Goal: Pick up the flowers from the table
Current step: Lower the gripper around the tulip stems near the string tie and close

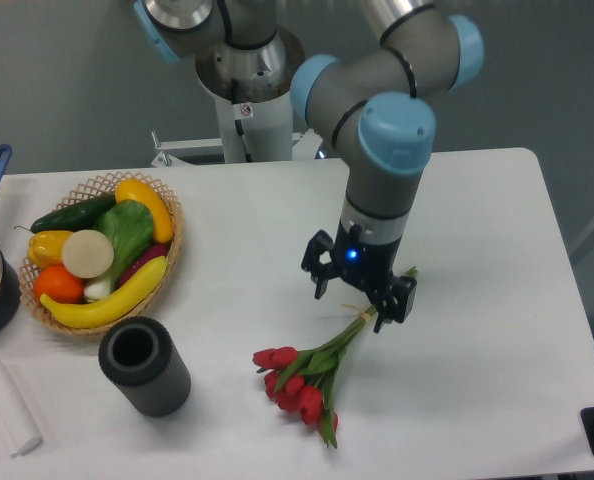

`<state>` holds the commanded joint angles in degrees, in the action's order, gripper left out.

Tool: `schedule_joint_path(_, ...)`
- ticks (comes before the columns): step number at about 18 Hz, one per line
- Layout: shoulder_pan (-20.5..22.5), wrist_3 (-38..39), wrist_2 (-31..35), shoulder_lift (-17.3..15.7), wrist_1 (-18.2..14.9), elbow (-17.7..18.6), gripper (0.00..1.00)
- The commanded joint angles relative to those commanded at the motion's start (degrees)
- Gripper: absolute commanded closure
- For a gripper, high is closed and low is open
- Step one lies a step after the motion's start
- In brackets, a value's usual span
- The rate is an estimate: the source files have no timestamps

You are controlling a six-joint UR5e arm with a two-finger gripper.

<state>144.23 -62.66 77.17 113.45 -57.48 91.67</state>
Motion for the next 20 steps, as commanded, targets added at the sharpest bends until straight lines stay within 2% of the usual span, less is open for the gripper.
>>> schedule_joint_path(7,0.1,-1.3,0.1,4.1,0.3,0.3,0.00)
schedule_joint_path(9,0.3,-3.9,0.3,7.1,0.7,0.1,0.00)
schedule_joint_path(12,0.9,-4.2,0.3,7.8,1.8,0.1,0.00)
schedule_joint_path(14,0.8,-4.1,1.9,9.2,4.3,0.6,0.00)
schedule_joint_path(20,-0.3,-3.9,3.3,10.4,4.5,1.6,0.00)
